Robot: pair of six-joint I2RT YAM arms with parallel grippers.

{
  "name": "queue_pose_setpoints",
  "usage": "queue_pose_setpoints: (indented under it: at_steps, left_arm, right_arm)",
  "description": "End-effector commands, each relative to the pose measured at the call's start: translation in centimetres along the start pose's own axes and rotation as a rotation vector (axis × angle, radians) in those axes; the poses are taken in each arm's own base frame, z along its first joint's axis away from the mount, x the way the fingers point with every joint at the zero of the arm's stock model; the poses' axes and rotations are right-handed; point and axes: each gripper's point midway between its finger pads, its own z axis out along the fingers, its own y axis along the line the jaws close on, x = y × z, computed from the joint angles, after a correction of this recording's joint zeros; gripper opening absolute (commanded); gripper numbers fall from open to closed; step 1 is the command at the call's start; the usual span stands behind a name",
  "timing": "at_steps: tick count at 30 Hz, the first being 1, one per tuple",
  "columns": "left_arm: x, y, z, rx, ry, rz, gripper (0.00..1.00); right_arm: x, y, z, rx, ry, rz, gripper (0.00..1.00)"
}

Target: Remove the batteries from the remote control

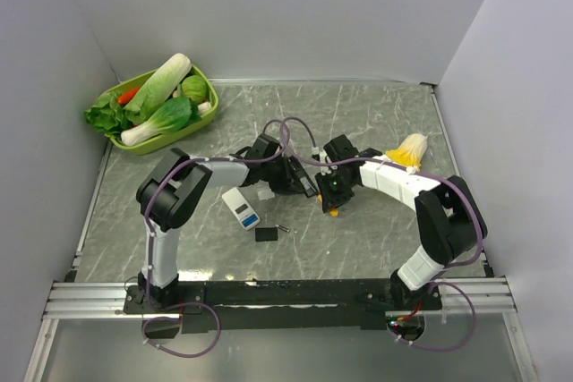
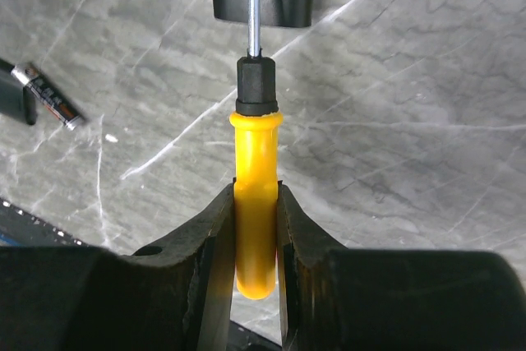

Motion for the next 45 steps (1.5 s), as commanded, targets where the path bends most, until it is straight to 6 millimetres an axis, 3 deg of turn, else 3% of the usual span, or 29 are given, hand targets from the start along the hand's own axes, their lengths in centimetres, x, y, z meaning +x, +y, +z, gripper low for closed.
queue_pose_setpoints:
  at_steps: [1,5,9,14,17,22,27,33,45]
  left_arm:
    - [-0.7,1.2,-0.8,-0.105,-0.058,-0.012,0.11]
    - [-3.8,1.7,-2.3,-0.129,-0.155,-0.051,0.08]
    - [-7.2,3.3,-3.7,-0.158,-0.217,-0.092,0.03]
    - [-10.3,5.0,-3.6,-0.217,-0.257,-0.107,0.01]
    - [-11.3,5.2,-3.0,-0.226,-0.26,-0.104,0.01]
    - [-12.7,4.0,-1.7,-0.178,-0.254,-0.07,0.01]
    - [-12.5,3.5,-0.5,-0.133,-0.219,-0.06,0.01]
    - [-10.6,3.2,0.6,-0.094,-0.164,-0.049,0.01]
    - [-6.1,1.8,1.0,-0.012,-0.08,-0.042,0.01]
  right_arm:
    - [-2.6,0.0,-2.1,0.039,-0.116,0.003,0.0]
    - [-5.5,-0.6,-2.8,0.077,-0.166,0.015,0.0]
    - [-7.1,-1.4,-1.4,0.096,-0.138,0.024,0.0]
    - [-9.3,-2.9,-0.6,0.129,-0.136,0.046,0.0]
    - [-9.9,-3.6,0.2,0.135,-0.109,0.041,0.0]
    - [-8.8,-4.0,2.1,0.11,-0.041,0.028,0.0]
    - [-8.6,-3.8,3.1,0.079,-0.045,0.005,0.0]
    - [-8.1,-2.7,3.6,0.015,-0.054,0.007,0.0]
    - [-3.5,-1.2,2.4,-0.015,-0.04,0.082,0.0]
